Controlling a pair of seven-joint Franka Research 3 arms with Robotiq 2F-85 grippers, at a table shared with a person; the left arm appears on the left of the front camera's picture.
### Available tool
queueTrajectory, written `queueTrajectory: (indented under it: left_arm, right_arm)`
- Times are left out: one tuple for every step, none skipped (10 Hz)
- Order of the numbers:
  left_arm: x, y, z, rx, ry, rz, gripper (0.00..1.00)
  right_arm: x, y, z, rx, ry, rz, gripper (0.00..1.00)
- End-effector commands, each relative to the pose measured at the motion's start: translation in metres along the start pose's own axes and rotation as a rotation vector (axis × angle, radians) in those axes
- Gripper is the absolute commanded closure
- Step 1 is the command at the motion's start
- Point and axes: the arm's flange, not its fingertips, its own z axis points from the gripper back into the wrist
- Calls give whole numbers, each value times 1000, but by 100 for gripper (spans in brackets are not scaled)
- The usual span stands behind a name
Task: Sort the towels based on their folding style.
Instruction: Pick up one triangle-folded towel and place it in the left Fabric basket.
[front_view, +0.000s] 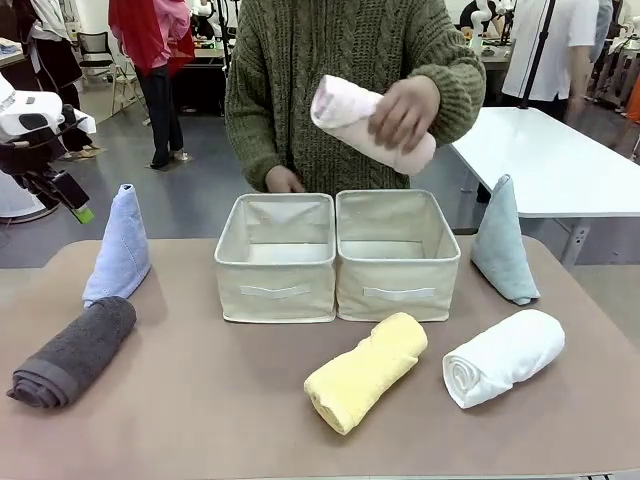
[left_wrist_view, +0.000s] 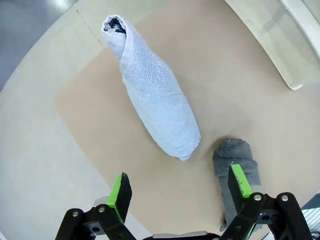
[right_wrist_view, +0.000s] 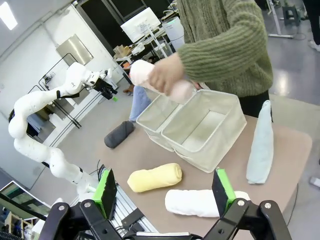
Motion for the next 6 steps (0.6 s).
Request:
queueTrajectory:
  left_arm:
    - [1, 1, -2, -1, 4, 1, 0]
    - [20, -1, -11, 26, 10, 4, 0]
    - [41, -2, -18, 48, 26, -9, 0]
    - [59, -1, -28, 88, 41, 6, 0]
    - [76, 1, -40, 121, 68, 27, 0]
    - [88, 4, -49, 157, 84, 53, 0]
  right_arm:
    - [2, -1, 1, 21, -22, 17, 0]
    - [2, -1, 1, 21, -22, 17, 0]
    - [2, -1, 1, 21, -22, 17, 0]
    - [2, -1, 1, 21, -22, 17, 0]
    - [2, -1, 1, 21, -22, 17, 0]
    - [2, -1, 1, 21, -22, 17, 0]
